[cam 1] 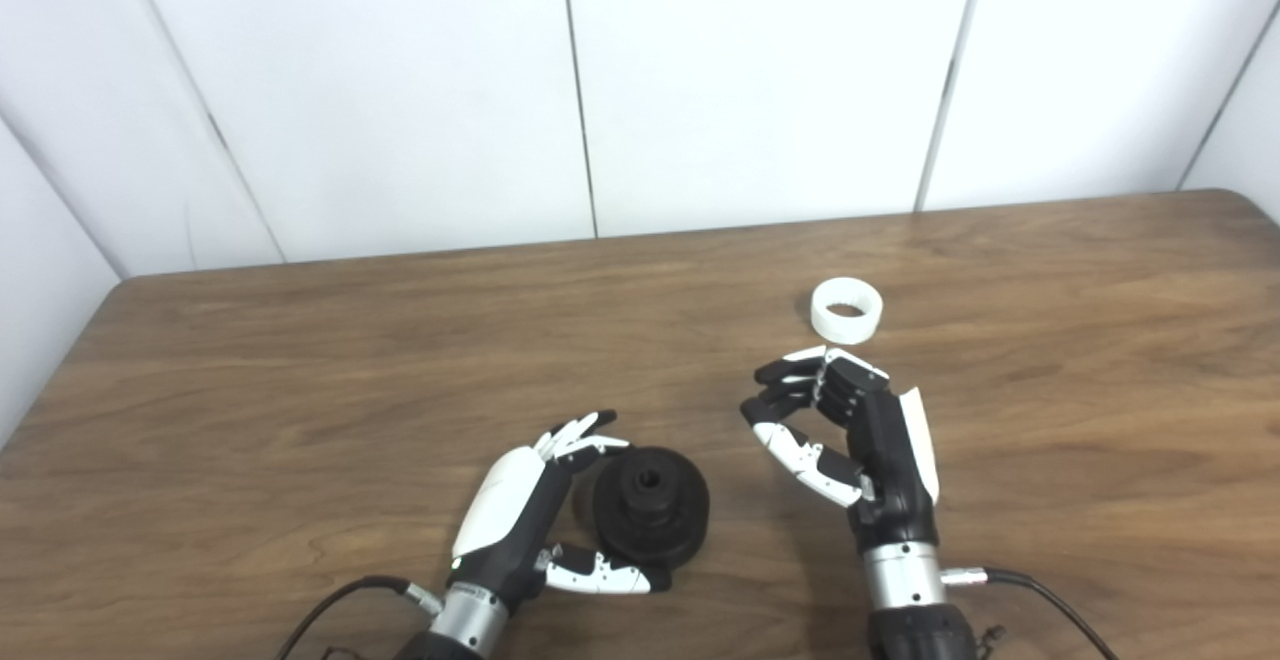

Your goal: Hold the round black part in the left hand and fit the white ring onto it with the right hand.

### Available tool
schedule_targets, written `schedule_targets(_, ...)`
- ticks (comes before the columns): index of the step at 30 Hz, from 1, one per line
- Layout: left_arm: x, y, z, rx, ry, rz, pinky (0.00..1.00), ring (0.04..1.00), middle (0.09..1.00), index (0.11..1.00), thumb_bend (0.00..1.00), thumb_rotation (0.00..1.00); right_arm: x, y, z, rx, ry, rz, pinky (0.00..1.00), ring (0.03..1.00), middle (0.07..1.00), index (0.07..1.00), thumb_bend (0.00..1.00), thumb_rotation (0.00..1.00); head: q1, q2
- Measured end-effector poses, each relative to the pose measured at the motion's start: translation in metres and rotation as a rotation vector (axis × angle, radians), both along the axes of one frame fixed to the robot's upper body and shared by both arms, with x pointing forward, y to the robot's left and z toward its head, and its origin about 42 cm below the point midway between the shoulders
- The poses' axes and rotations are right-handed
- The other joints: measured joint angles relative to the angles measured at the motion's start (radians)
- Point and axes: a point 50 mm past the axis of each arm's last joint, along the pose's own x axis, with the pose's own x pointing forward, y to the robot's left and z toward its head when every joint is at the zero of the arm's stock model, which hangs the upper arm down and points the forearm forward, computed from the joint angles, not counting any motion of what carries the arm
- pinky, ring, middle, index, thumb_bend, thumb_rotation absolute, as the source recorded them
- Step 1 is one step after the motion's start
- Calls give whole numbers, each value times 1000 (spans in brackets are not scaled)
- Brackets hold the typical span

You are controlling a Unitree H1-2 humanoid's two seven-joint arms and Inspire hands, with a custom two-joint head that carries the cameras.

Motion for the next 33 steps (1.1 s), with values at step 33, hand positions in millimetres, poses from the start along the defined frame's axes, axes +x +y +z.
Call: schedule_targets(33,4,21,5,-14,-26,-19,874,937,931,598,857,204,14,8,8,-131,26,-66,410,518,503,491,517,4,-158,-31)
